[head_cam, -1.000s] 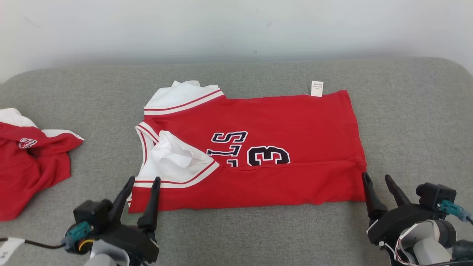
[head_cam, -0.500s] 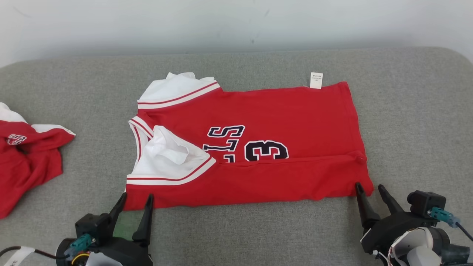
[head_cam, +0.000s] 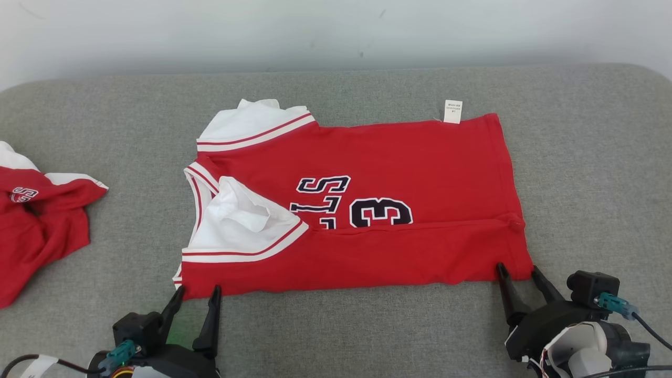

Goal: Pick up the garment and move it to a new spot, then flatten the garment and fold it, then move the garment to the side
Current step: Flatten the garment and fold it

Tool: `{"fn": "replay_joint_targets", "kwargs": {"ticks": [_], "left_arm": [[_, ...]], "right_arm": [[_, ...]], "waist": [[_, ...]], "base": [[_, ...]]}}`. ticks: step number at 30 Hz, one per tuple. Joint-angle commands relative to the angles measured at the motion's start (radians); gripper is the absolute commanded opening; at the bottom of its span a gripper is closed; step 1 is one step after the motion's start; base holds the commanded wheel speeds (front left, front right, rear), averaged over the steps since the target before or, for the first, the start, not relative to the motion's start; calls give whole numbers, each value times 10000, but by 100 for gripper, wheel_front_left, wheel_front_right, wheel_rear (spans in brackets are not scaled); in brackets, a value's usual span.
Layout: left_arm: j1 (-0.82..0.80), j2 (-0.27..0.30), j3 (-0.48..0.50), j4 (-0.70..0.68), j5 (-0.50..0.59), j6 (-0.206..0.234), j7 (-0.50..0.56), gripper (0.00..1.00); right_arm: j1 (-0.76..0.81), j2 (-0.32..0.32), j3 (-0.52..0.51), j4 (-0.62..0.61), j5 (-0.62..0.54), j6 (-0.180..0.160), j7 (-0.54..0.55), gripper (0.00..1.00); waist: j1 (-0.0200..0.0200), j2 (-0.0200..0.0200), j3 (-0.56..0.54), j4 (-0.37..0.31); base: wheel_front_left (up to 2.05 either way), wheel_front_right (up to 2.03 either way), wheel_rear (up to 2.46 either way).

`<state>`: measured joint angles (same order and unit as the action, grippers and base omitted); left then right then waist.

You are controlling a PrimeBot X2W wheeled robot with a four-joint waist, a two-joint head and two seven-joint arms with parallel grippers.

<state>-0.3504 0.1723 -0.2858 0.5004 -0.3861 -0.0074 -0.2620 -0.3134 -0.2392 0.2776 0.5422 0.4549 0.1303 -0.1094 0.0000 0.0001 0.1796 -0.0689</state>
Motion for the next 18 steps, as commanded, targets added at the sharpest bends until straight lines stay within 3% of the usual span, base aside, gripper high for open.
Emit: {"fn": "replay_joint_targets", "kwargs": {"ticks": [1,2,10,18], "left_arm": [[-120,-67,104,175,123,-67,-41,48],[-156,-110,134,284,155,-85,-41,0],[63,-379,508,800,457,-342,-42,0],[717,-513,828,554,661,-543,-42,0]], "right_arm": [[-134,80,-6,186,-117,9,-84,45],[-196,99,-13,306,-151,9,-120,0],[-280,241,80,1119,7,9,-429,0],[251,90,110,935,607,9,-580,0]], "waist": [[0,-1,-2,13],[0,-1,-5,19],[0,-1,-302,91],[0,-1,-938,69]], "base": [[0,0,0],[0,0,0],[0,0,0],[0,0,0]]}}
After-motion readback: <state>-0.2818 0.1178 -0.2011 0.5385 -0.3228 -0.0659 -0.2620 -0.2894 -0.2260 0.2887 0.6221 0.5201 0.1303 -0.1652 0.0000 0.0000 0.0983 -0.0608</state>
